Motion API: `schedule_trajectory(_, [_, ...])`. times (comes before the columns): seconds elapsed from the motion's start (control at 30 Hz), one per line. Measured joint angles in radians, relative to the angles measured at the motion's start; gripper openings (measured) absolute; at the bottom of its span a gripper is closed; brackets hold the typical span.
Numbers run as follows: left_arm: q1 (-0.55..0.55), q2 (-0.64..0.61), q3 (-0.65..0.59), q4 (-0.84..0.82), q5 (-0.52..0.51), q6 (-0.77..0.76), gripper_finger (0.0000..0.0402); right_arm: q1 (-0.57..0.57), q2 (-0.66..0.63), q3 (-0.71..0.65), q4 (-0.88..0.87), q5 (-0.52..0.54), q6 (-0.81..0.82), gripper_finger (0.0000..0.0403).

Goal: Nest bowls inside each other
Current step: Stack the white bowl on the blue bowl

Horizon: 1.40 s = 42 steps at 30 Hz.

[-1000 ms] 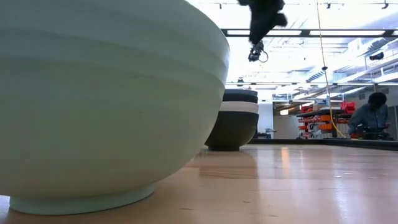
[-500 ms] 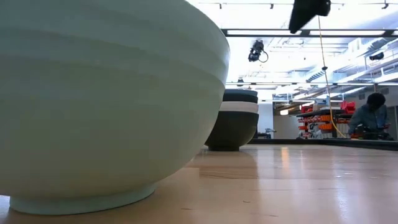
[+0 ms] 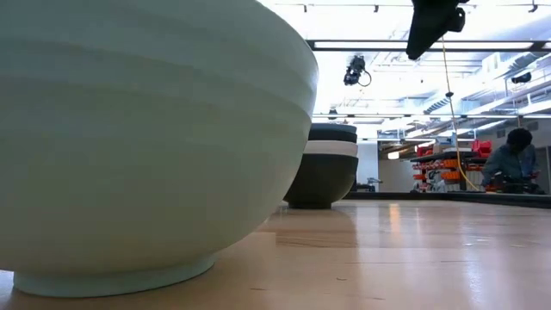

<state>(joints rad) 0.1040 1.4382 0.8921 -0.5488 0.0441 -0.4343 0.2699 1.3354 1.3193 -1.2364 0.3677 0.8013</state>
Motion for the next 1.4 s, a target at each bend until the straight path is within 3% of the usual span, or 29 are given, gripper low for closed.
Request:
schedule_trajectory(0.83, [0.000, 0.097, 0.001, -0.013, 0.033, -0.025, 0.0090, 0.000, 0.000, 0.000, 0.014, 0.000, -0.010, 0.0078])
schedule_trajectory(0.97, [0.000, 0.102, 0.001, -0.006, 0.032, -0.025, 0.0072, 0.000, 0.000, 0.000, 0.014, 0.000, -0.011, 0.0078])
schedule_trajectory(1.17, [0.000, 0.102, 0.001, -0.007, 0.032, -0.023, 0.0015, 0.000, 0.000, 0.000, 0.015, 0.002, -0.011, 0.0078])
schedule_trajectory(1.4, [0.001, 0.101, 0.001, -0.005, 0.032, 0.004, 0.0013, 0.001, 0.000, 0.000, 0.015, 0.022, -0.013, 0.0076])
